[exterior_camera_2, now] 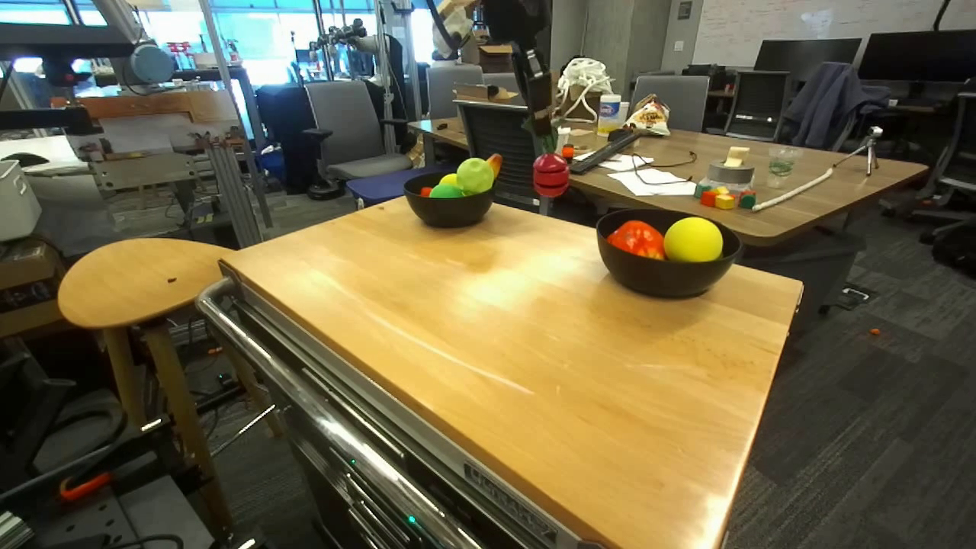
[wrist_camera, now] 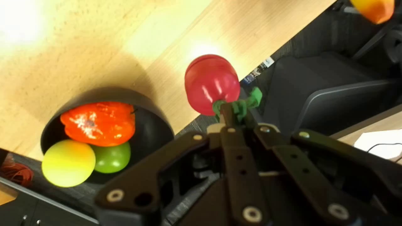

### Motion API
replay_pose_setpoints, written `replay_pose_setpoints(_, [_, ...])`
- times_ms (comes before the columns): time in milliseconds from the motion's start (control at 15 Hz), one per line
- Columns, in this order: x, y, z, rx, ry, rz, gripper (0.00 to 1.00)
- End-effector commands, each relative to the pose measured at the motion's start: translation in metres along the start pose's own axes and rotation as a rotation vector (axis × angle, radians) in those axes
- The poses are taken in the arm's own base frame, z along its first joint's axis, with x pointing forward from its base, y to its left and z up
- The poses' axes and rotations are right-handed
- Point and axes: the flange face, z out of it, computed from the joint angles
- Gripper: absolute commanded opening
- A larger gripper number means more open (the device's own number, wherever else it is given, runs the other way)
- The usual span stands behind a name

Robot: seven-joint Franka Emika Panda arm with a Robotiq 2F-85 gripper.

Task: Take the fruits and vegetables out of the bowls and put them on the table

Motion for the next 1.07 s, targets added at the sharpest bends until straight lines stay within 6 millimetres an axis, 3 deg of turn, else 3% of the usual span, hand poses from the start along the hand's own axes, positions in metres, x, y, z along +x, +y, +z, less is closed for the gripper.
replay_pose_setpoints(0, [-0.024,0.003,0.001,0.026,-0.058,-0.020,0.01])
replay_pose_setpoints(467, [-0.034,0.007,0.038,-0.046,-0.196,0.025,0.02])
replay_pose_setpoints(533, [-0.034,0.009,0.041,-0.053,-0.209,0.032,0.12])
replay_pose_setpoints(600, [-0.033,0.010,0.044,-0.060,-0.215,0.036,0.31])
replay_pose_setpoints(867, [-0.016,0.020,0.034,-0.052,-0.184,0.057,0.61])
replay_pose_setpoints(1000, [0.012,0.032,0.018,-0.019,-0.104,0.090,0.77])
